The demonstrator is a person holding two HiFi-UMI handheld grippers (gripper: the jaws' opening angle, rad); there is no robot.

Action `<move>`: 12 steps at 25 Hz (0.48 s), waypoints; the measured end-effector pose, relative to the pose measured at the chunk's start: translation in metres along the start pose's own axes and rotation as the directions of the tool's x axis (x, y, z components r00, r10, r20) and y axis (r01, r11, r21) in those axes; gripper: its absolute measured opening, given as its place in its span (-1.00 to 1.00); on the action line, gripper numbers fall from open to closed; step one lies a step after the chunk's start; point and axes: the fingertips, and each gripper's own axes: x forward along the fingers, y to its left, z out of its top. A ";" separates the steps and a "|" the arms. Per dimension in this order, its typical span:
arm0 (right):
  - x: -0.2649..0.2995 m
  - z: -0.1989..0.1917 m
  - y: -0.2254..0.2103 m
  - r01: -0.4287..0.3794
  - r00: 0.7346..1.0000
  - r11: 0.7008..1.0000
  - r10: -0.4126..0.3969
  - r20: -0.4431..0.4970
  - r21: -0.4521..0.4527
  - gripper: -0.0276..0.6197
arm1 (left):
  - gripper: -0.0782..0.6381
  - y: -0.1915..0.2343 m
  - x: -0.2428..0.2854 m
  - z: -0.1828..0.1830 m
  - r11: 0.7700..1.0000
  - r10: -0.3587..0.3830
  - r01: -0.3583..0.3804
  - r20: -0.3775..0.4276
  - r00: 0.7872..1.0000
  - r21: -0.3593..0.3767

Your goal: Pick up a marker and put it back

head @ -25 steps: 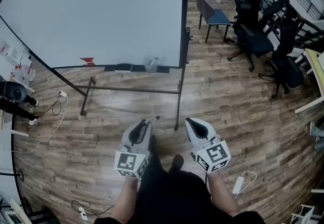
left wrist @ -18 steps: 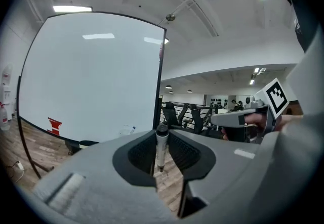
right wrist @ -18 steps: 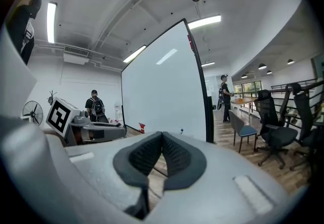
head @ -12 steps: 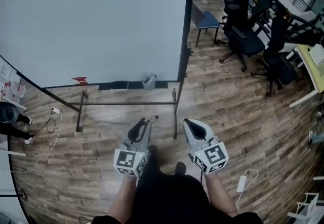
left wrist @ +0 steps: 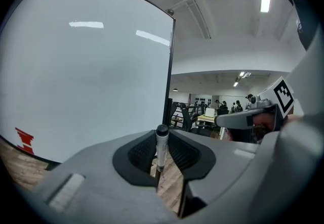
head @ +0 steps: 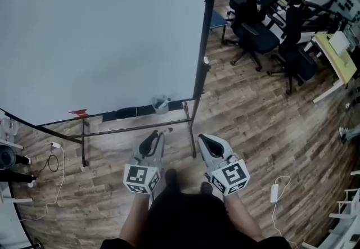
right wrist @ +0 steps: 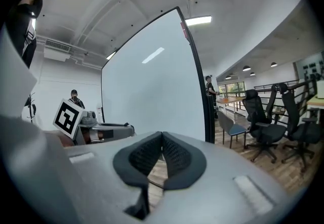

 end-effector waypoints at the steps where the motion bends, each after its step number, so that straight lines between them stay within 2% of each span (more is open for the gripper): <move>1: 0.005 0.000 0.001 0.012 1.000 1.000 -0.012 -0.001 -0.001 -0.91 | -0.55 0.007 0.002 0.001 1.000 -0.009 0.009 0.002 1.000 0.001; 12: 0.043 0.002 0.011 0.139 0.990 0.990 -0.139 0.007 0.029 -0.91 | -0.55 0.065 0.032 0.019 0.994 -0.102 0.102 0.003 0.995 0.049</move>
